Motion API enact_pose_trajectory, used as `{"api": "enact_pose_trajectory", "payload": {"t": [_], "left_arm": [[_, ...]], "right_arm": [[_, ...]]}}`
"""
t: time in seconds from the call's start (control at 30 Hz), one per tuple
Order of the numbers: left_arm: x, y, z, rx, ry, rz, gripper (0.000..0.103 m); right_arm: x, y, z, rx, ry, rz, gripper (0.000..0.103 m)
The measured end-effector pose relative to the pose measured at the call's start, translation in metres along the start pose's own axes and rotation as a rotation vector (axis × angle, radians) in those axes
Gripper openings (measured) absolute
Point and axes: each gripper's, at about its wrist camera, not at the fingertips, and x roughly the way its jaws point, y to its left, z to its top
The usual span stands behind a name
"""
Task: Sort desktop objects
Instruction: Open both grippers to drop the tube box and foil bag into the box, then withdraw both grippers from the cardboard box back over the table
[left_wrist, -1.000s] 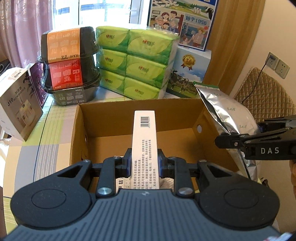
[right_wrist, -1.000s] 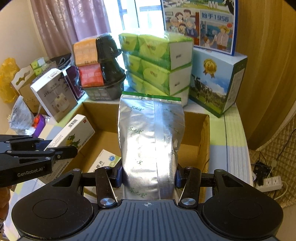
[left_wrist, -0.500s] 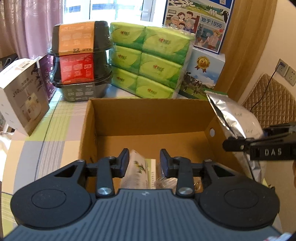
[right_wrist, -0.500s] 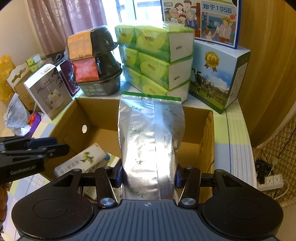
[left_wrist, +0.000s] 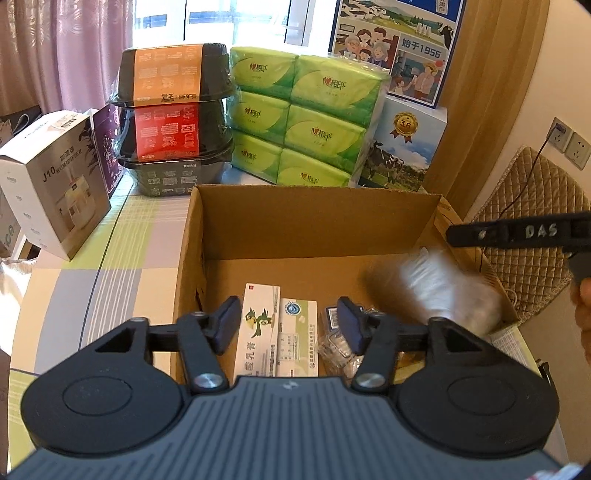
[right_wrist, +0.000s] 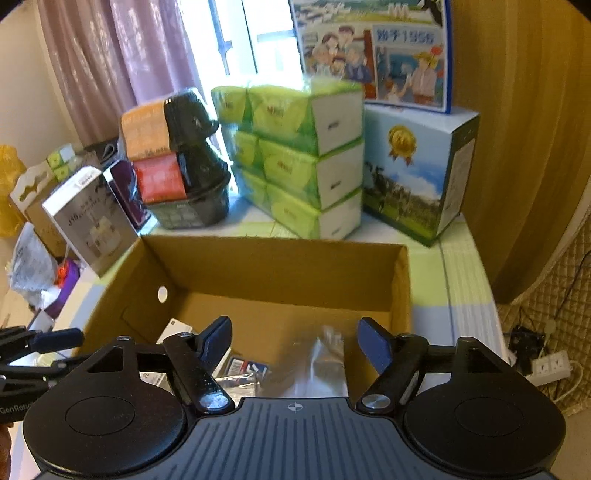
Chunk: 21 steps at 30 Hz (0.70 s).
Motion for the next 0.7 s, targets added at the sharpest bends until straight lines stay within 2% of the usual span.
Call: {"api": "enact_pose_trajectory", "payload": {"t": [0.07,0.2,0.3,0.5,0.6,0.7], "left_arm": [[-0.005,0.0,-0.004,-0.006,-0.005,0.002,0.059],[-0.02,-0.001,-0.014,-0.015,-0.019,0.004,0.067],[-0.037,-0.003,-0.024,-0.022,-0.027,0.008,0.072],[-0.079,-0.01,-0.053,-0.049,-0.043,0.023,0.089],[-0.102,-0.011,-0.072,-0.07,-0.055,0.048,0.098],[-0.122,-0.011,-0.095,-0.096,-0.05,0.068,0.101]], "right_arm": [[-0.008,-0.001,-0.004,0.003,-0.011,0.0,0.075],[-0.03,0.001,-0.022,0.002,-0.027,0.006,0.088],[-0.048,0.005,-0.042,0.009,-0.033,0.009,0.093],[-0.086,0.017,-0.087,0.024,-0.031,0.023,0.101],[-0.107,0.021,-0.111,0.047,-0.037,0.028,0.101],[-0.129,0.023,-0.14,0.108,-0.045,0.045,0.101]]}}
